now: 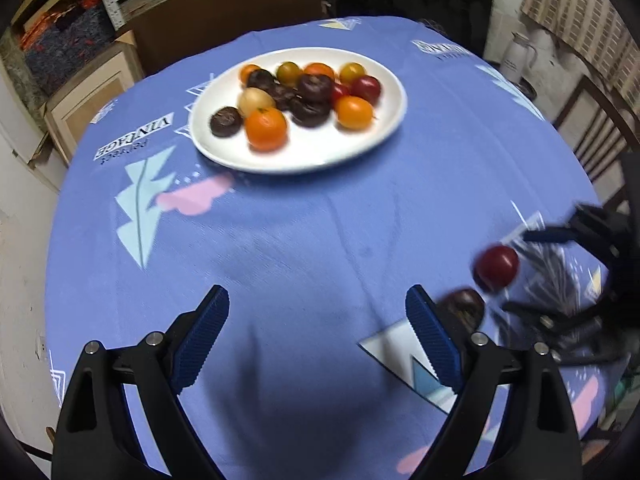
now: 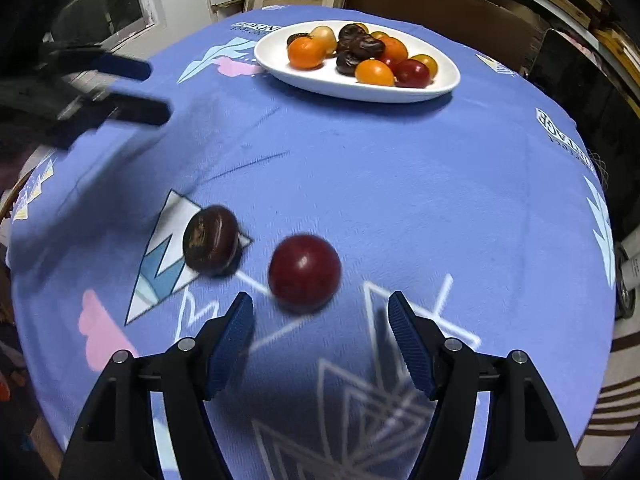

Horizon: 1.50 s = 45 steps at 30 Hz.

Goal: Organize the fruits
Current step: 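Grasp the red plum with the right tool while the left tool grasps the last dark purple fruit, then lower both held fruits onto the plate and open both tools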

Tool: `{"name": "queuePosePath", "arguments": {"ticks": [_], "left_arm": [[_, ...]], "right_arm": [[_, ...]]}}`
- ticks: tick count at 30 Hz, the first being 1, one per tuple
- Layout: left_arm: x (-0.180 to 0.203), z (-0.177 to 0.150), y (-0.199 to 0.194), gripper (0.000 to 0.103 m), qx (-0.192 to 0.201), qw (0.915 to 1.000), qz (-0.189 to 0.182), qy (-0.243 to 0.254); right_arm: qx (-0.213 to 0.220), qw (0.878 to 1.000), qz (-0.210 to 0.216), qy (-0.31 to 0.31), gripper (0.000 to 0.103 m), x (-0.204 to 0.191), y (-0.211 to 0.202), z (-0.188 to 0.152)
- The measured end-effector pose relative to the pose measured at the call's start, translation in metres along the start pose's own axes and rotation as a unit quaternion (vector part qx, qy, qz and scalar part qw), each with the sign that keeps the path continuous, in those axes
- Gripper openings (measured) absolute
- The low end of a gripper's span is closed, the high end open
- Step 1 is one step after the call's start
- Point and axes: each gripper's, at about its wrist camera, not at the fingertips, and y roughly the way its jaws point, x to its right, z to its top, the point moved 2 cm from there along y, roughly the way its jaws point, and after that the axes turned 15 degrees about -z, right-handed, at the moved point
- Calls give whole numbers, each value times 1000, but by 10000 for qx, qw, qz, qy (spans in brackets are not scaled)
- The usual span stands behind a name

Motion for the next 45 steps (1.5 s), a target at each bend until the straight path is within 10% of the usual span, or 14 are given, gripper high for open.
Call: {"name": "queuePosePath", "arguments": {"ticks": [4,19,24,45], "left_arm": [[22,-12,2,88,-114,9996,-172,216],[67,-14,66,88,-495,9978,-390,216],[68,-16,76,41,-669,9964,-507,118],[40,8,-4,41,42,9996,-247,-105]], "right_arm": [[-79,9998,171,40,38,-4,12,6],[-203,9932,221,1128,38,37,-26,-43],[-170,9917,264,1244,38,35,-30,-46],[262,9890,716,1264,38,17,-59,-4]]}}
